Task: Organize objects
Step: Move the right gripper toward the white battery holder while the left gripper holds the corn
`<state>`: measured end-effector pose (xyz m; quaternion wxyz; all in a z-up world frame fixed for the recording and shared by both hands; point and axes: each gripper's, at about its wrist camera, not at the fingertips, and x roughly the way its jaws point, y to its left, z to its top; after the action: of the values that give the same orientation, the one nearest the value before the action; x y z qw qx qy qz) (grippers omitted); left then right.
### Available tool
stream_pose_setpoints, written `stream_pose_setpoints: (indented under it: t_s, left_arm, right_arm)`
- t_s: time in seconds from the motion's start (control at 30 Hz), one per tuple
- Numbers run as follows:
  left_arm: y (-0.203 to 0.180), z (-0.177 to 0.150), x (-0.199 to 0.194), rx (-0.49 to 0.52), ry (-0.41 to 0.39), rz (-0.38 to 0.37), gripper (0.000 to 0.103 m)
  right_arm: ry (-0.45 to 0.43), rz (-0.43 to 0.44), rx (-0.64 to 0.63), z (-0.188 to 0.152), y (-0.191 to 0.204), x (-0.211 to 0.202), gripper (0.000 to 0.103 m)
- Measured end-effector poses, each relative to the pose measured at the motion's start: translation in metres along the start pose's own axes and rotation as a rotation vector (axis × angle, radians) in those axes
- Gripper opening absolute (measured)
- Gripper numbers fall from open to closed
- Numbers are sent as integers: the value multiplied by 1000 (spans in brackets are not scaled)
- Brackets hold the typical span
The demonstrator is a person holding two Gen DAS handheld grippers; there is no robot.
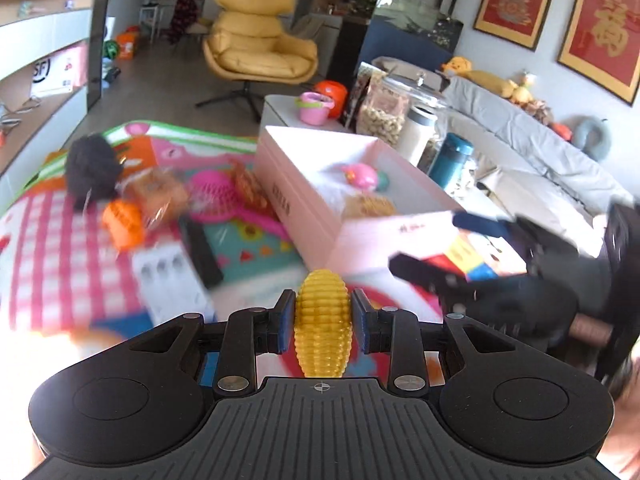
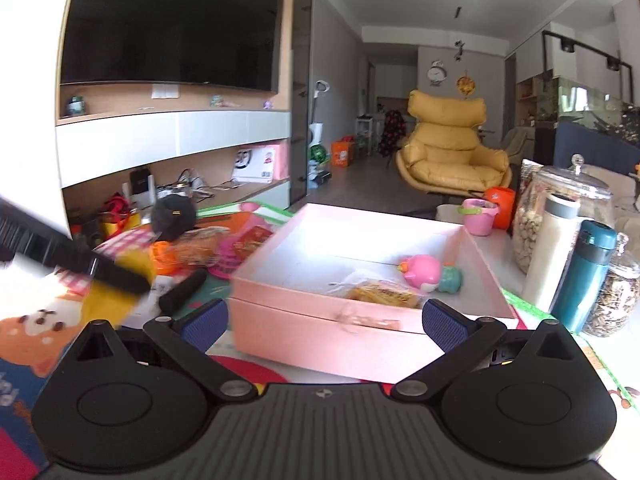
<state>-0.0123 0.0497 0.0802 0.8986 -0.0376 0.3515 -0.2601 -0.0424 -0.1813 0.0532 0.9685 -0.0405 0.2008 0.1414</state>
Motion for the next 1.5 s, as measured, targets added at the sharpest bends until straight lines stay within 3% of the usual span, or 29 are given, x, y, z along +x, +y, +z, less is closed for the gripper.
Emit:
stream_pose_setpoints:
  t_s: [0.17,0.2,0.23,0.3,0.5,0.57,0.6,0.7,0.73,0.83,1.0,1.07,1.1,1.13,1.23,1.43,1.5]
  left_arm:
    - [29,-26,-34,-82,-14,34,33]
    - [38,-29,-45,-106,-36,43,33]
    - [44,-31,-53,-124,-54,46,33]
    - [55,-33,-70,-155,-87,33,33]
    - [62,-30,-84,-166,-139,36,33]
    - [64,-26,-84,-179,-152,30,33]
    - [63,-24,-84,-183,-156,29,33]
    - [60,-20,-80,-176,-155,34,33]
    - [59,-19,-77,-174,-150,31,33]
    - [52,-18,-63,-168,-127,23,33]
    - [46,-18,-41,-204,-123,46,33]
    - [46,-18,-42,-232,-119,24,33]
    - [45,-19,-45,-230,-117,1,33]
    - [45,-20,-49,-223,-114,-28,33]
    - [46,-22,-69,-220,-129,-77,33]
    - [60,-14,-103,-240,-214,92,33]
    - [68,-15,-105,-272,-222,103,33]
  right_arm:
    - [73,114,-106,3,45,-3,102]
    - [104,140,-116,1,56,2,96]
    - [142,166,-123,-2,67,9,89]
    - [199,194,-141,-7,90,27,85]
    - [239,216,-163,5,152,87,84]
    - [267,190,-157,7,160,107,69]
    - [292,192,-138,7,160,115,53]
    - [310,231,-111,6,147,102,22]
    - [320,243,-127,3,141,93,20]
    - [344,258,-169,-10,117,58,19]
    - [322,170,-177,-20,78,20,21]
    - [277,174,-165,-20,78,16,36]
    - [252,190,-149,-19,82,18,56]
    - [231,204,-135,-18,87,21,66]
    - [219,260,-108,-9,117,47,66]
    - [264,247,-43,11,173,111,74]
    - [269,205,-63,16,181,124,72]
